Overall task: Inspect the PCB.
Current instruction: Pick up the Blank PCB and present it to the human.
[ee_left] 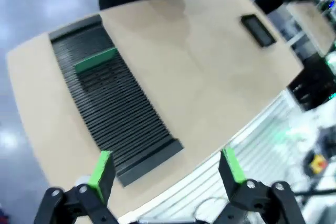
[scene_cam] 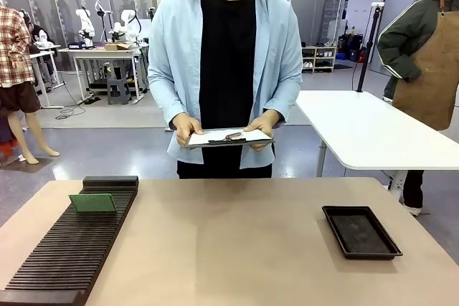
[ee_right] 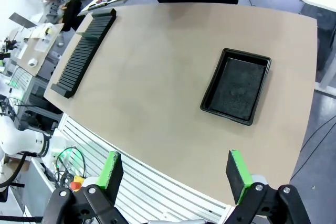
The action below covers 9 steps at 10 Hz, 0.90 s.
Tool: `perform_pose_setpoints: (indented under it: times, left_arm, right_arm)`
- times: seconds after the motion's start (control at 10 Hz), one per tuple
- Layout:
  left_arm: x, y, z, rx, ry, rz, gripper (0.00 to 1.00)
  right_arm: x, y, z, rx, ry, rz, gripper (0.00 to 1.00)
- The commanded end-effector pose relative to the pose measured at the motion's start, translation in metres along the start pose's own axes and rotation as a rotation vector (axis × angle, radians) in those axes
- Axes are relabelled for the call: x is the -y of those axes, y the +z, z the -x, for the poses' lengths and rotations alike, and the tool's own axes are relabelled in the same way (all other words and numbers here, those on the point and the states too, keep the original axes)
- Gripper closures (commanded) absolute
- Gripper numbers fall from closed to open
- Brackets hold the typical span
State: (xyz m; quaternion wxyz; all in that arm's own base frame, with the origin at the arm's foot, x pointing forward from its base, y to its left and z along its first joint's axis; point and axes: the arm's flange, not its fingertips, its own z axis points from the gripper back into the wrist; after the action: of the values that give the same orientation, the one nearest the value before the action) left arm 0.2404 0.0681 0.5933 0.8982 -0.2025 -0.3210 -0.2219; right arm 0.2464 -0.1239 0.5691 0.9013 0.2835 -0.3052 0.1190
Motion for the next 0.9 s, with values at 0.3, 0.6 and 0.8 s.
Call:
perform_pose_setpoints:
  times: [0.3,0.6,0.8]
  left_arm:
    - [0.028,-0.088,-0.061,-0.342,-0.656,-0.327,0.0]
    - [0.005,-0.17,-0.088,-0.473,-0.984,-0.151,0.0]
    - [-0.007,-0.195,-0.095,-0.476,-0.993,-0.073,0.0]
  right_arm:
    - [0.0,0.001,-0.002,-0.004,0.004,-0.002,0.0]
    - [0.0,0.001,-0.002,-0.004,0.004,-0.002,0.0]
    - [0.0,0.001,-0.002,-0.004,0.004,-0.002,0.0]
